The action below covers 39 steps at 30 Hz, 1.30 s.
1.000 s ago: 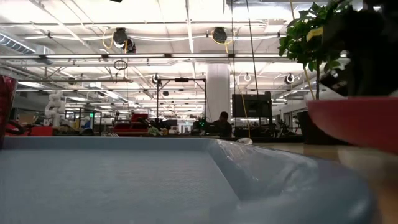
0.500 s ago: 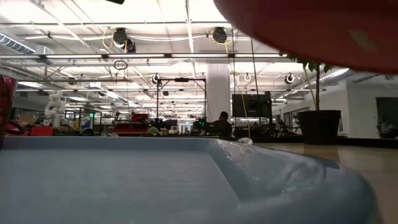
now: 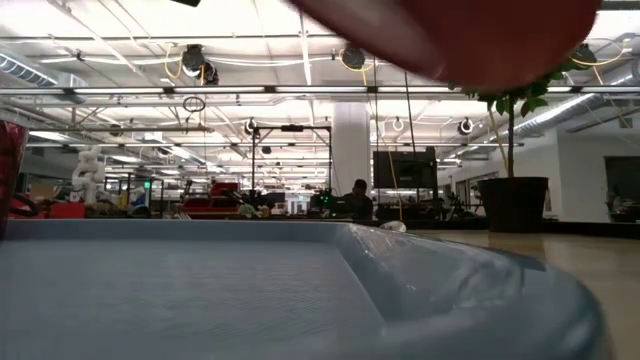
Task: Pick and place plate/cup/fork/spoon on tray
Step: Put the pink plate on the center of the blue serving tray
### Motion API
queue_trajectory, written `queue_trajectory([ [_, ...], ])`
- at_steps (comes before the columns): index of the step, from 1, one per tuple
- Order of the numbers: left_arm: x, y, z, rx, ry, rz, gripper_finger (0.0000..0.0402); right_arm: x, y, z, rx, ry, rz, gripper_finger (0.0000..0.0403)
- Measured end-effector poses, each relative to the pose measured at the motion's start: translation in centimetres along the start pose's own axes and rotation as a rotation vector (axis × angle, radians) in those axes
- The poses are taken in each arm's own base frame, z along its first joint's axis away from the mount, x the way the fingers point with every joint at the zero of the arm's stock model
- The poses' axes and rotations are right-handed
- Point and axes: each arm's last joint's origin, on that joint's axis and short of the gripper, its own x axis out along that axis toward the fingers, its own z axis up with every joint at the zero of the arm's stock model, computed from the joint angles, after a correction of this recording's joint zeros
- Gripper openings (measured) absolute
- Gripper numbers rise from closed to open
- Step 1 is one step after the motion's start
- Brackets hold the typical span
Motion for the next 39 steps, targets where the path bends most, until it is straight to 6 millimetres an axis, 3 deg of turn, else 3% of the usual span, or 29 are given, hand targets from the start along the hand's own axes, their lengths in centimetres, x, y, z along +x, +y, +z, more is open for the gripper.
queue_trajectory([
  [8,0.3,0.4,0.1,0.048,0.002,0.034,0.012,5.5,0.0,-0.7,0.052,-0.037,0.041,0.0],
  [15,0.0,1.8,0.4,0.041,-0.043,0.173,0.012,11.2,1.0,-1.2,0.06,-0.004,0.036,0.0],
  [21,-0.5,2.5,0.6,0.015,-0.062,0.191,0.012,15.2,1.6,-0.8,0.062,0.01,0.078,0.0],
  [29,-0.5,2.4,0.6,0.022,-0.06,0.189,0.012,18.8,1.3,-0.5,0.06,0.0,0.084,0.0],
  [39,-0.5,2.5,0.6,0.037,-0.061,0.194,0.012,22.1,1.0,-1.6,0.089,0.026,0.118,0.0],
])
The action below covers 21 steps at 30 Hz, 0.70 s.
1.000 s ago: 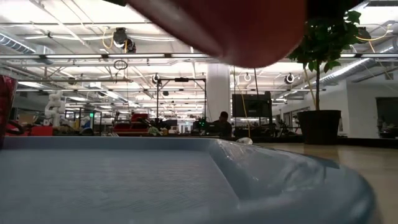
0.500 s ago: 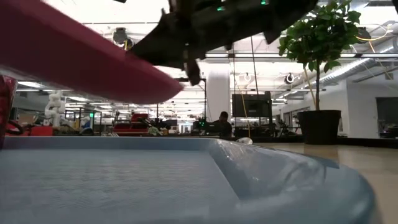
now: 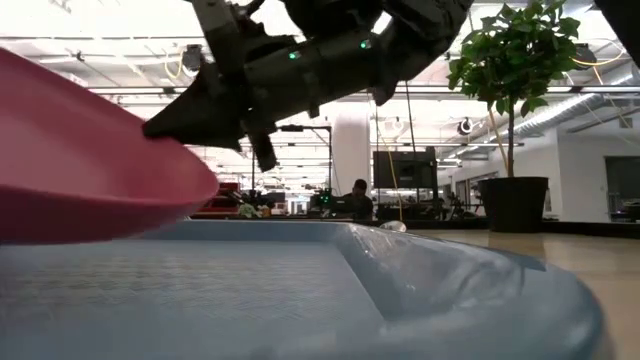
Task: Pick and place plate/cup/fork/spoon on tray
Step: Put the pink plate on the center of the blue serving tray
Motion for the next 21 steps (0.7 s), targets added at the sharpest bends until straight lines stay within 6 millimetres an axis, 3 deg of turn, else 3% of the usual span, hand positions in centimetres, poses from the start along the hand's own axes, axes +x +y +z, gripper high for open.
queue_trajectory([
  [21,0.0,-0.2,0.9,-0.01,-0.062,-0.009,0.012,0.9,-0.8,-1.1,0.023,0.028,-0.025,0.0004],
])
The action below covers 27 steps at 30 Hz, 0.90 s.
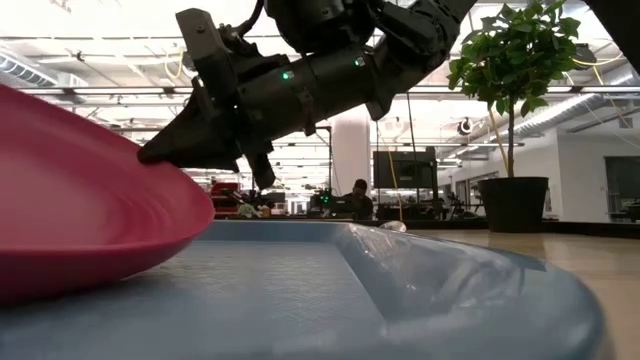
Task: Pick and place plate/cup/fork/spoon on tray
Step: Put the pink plate on the center of the blue serving tray
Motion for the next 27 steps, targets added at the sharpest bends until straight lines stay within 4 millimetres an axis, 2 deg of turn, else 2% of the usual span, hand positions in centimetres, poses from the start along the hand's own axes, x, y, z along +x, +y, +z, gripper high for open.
queue_trajectory([
  [17,0.0,0.0,0.0,0.0,-0.001,-0.001,0.012,0.0,-0.4,0.0,-0.017,-0.018,-0.069,0.0008],
  [27,0.0,0.0,0.2,-0.003,-0.015,-0.004,0.012,0.6,-0.7,-0.9,-0.002,-0.045,-0.093,0.0008],
])
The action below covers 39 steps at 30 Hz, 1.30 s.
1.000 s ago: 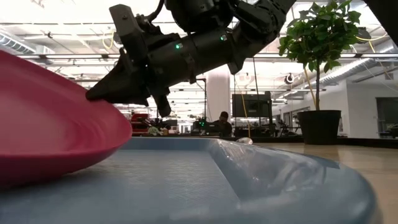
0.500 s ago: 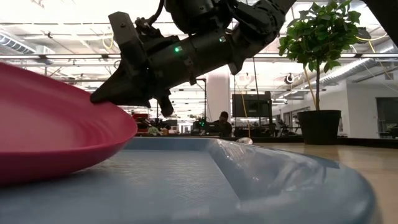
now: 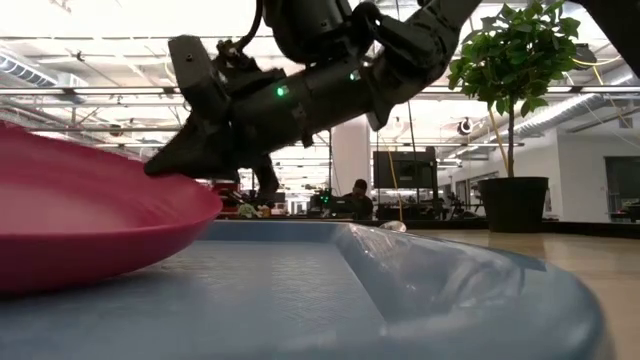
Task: Pick and place plate/cup/fork/spoon on tray
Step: Put the pink plate on the center of the blue serving tray
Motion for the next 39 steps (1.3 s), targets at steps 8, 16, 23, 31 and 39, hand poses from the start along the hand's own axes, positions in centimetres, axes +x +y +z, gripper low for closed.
queue_trajectory([
  [8,0.0,0.0,0.2,0.007,-0.01,-0.002,0.012,0.5,-0.4,-0.7,0.004,-0.008,0.002,0.0009],
  [16,0.0,0.0,0.2,0.008,-0.01,-0.002,0.012,0.7,-0.8,-1.0,0.016,-0.003,-0.012,0.0009],
  [23,0.0,0.0,0.2,0.008,-0.01,-0.002,0.012,0.7,-0.8,-0.8,0.026,-0.034,-0.023,0.0054],
  [31,0.0,0.0,0.2,0.006,-0.009,-0.014,0.012,0.0,-0.4,0.8,-0.015,-0.005,0.08,0.0118],
  [39,0.0,-0.2,0.1,0.0,-0.003,-0.061,0.012,-4.0,1.6,2.1,-0.356,0.282,0.192,0.0112],
])
